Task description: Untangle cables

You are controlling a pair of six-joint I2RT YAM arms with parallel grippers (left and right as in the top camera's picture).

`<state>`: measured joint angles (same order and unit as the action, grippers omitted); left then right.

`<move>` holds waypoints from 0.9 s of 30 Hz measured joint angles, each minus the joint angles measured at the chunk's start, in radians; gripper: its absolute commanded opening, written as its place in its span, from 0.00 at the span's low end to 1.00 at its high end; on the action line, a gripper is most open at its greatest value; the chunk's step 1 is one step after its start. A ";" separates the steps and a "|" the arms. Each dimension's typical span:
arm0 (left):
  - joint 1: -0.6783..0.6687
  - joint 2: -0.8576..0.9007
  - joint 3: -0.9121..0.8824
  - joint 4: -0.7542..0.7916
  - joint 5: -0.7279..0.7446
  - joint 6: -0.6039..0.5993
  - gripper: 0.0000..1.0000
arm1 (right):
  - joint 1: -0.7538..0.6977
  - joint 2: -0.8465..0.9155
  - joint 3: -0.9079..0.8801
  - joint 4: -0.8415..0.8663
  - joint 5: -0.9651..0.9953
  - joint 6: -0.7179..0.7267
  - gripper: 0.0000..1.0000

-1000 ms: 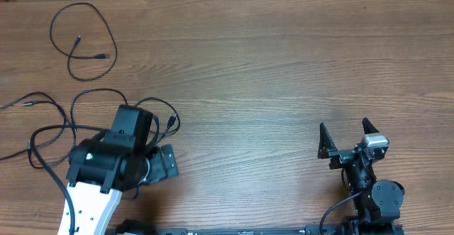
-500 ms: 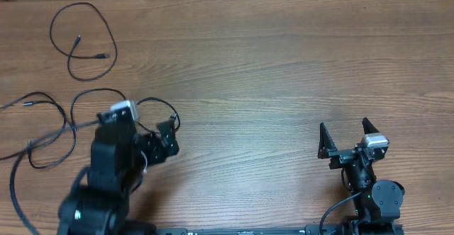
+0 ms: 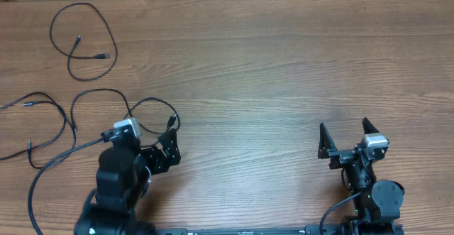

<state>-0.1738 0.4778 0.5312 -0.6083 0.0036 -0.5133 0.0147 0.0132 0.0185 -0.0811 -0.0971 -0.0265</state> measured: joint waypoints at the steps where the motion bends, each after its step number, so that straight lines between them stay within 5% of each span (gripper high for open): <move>1: 0.004 -0.027 -0.032 0.051 0.002 0.005 1.00 | 0.000 0.000 0.000 0.000 0.000 0.000 1.00; 10: 0.015 -0.250 -0.262 0.417 0.003 0.189 1.00 | 0.000 0.000 0.000 0.000 0.000 0.000 1.00; 27: 0.096 -0.463 -0.484 0.579 -0.130 0.285 1.00 | 0.000 0.000 0.000 -0.001 0.000 0.001 1.00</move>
<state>-0.0776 0.0151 0.0467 -0.0292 -0.1261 -0.2283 0.0147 0.0132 0.0185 -0.0818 -0.0971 -0.0257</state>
